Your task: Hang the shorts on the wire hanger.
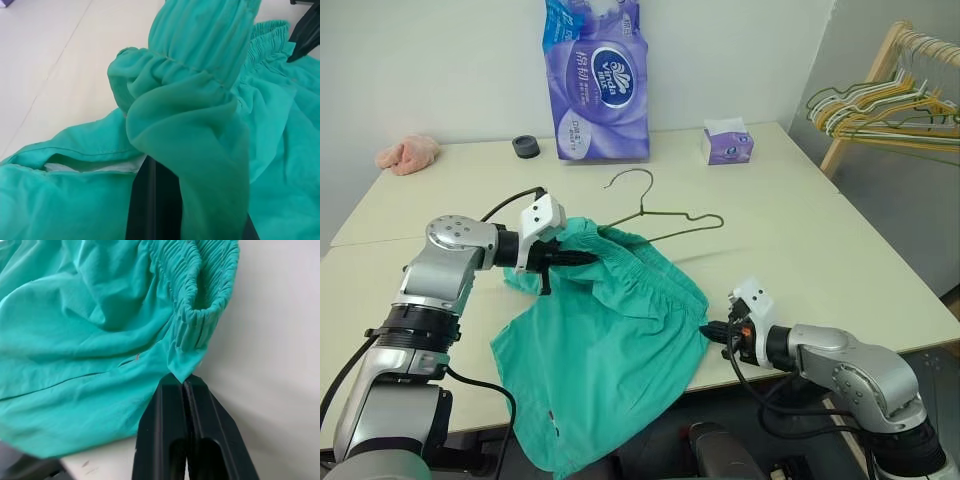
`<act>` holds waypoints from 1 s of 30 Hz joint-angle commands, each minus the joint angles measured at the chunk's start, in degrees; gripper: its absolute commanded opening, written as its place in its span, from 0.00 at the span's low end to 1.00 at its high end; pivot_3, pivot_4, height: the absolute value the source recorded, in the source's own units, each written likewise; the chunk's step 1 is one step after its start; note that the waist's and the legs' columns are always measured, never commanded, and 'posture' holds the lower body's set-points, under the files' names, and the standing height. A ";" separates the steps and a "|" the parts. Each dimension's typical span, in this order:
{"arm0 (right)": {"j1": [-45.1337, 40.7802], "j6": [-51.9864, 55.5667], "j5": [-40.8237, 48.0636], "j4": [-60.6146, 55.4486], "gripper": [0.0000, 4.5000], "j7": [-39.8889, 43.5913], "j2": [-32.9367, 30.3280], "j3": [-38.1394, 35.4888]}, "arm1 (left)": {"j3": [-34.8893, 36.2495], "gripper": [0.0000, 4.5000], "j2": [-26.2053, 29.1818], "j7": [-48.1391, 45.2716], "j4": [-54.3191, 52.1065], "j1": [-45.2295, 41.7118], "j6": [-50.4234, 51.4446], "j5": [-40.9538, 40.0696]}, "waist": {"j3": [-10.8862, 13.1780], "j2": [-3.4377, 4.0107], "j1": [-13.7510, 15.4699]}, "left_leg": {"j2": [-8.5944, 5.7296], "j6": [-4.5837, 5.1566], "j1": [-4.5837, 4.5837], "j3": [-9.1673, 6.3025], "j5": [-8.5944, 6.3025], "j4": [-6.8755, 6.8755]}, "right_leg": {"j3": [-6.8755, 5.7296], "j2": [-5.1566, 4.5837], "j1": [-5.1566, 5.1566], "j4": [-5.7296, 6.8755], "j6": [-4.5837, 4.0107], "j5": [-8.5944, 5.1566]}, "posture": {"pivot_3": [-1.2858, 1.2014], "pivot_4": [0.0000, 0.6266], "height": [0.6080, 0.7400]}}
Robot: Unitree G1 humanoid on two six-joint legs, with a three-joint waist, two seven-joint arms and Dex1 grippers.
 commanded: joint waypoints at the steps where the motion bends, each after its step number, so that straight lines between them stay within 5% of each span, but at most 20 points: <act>1: -2.60 -4.74 -2.20 2.12 0.01 -0.64 -1.02 -3.19 | 3.70 0.00 0.12 1.05 -2.62 -0.56 2.08 -2.85 | 0.00 0.00 0.00 | 0.00 0.00 0.00 0.00 0.00 0.00 | 0.00 0.00 0.00 0.00 0.00 0.00 | 0.43 0.08 1.00; 11: -8.54 -12.64 -5.88 15.65 0.01 3.44 -8.78 -7.87 | 6.17 0.00 4.12 -4.12 -9.34 -1.70 16.45 -12.15 | 0.00 0.00 -0.03 | -0.03 0.00 -0.01 0.03 0.00 0.00 | 0.01 -0.01 -0.01 -0.01 -0.01 0.01 | 0.44 0.09 1.00; 30: -9.16 -9.73 -4.17 17.15 0.01 6.02 -11.02 -9.64 | -1.53 0.00 8.78 -10.95 -6.83 -1.30 0.53 -1.64 | 0.01 0.01 -0.02 | -0.03 0.00 0.02 0.06 0.00 -0.02 | 0.03 0.03 -0.01 -0.01 -0.01 0.00 | 0.43 0.09 1.00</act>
